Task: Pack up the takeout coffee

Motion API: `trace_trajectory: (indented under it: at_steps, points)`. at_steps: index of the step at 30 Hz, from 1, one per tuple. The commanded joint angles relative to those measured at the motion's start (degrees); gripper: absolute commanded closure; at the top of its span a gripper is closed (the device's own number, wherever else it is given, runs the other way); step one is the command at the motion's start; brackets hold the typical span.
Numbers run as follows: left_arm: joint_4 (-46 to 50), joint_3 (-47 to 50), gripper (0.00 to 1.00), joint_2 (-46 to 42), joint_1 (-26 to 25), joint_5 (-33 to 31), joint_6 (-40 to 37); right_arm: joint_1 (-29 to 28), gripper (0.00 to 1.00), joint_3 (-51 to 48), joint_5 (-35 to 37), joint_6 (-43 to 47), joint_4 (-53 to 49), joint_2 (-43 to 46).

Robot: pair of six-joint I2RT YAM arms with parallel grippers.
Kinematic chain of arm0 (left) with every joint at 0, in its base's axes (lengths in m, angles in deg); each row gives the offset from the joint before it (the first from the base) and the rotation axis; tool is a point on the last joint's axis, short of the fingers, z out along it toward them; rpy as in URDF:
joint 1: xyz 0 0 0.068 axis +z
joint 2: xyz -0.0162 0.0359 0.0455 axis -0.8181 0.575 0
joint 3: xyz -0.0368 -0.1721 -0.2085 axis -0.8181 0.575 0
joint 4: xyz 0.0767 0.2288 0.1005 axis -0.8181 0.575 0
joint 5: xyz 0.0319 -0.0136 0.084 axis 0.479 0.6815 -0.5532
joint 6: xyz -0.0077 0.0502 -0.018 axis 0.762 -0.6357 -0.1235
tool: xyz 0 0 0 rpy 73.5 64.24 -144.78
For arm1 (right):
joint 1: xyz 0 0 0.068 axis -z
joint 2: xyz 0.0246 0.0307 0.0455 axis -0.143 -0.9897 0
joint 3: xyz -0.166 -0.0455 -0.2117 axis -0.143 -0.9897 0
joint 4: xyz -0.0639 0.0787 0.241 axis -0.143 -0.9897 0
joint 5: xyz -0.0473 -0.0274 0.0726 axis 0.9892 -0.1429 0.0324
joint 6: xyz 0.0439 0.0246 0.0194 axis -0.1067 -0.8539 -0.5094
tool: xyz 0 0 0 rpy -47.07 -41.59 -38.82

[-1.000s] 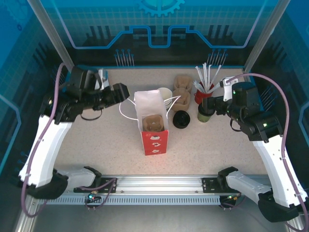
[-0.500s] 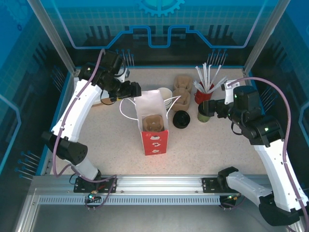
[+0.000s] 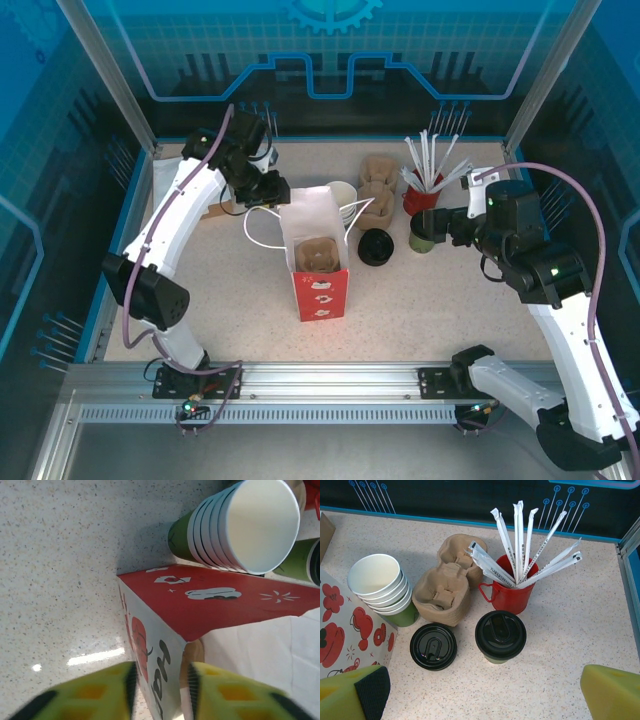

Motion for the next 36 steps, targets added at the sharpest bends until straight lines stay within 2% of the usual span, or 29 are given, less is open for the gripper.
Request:
trace_trajectory:
  at_steps: [1, 4, 10, 17, 22, 25, 29, 36]
  points:
    - [-0.85, -0.65, 0.8, -1.18, -0.63, -1.6, 0.69, 0.83, 0.0, -0.47, 0.73, -0.98, -0.28, 0.83]
    - [-0.81, -2.08, 0.91, -4.16, -1.85, -4.37, 1.94, 0.92, 0.0, -0.46, 0.64, -1.01, -0.3, 0.83]
    - [-1.89, -0.63, 0.95, -12.98, -6.17, -11.07, 5.76, 0.92, 0.0, -0.63, 0.82, -0.81, -0.19, 0.6]
    - [-9.6, 7.92, 0.95, -21.87, -10.06, -12.89, 9.36, 0.92, 0.0, -1.08, -2.46, -1.16, 0.75, 0.04]
    - [-11.89, 9.51, 0.95, -24.06, -11.16, -13.88, 9.4, 0.88, 0.0, -2.47, -10.88, -1.25, 4.61, 1.28]
    - [-14.34, 11.18, 0.95, -25.59, -13.14, -17.18, 8.1, 0.88, 0.0, -4.24, -16.97, -1.07, 8.16, 2.49]
    - [-15.95, 13.26, 0.95, -27.27, -14.35, -20.64, 8.47, 0.92, 0.0, -4.9, -18.6, -1.34, 9.15, 2.56]
    - [-14.24, 12.99, 0.94, -26.67, -15.54, -22.59, 9.92, 0.89, 0.0, -2.9, -20.23, -0.73, 6.88, 0.04]
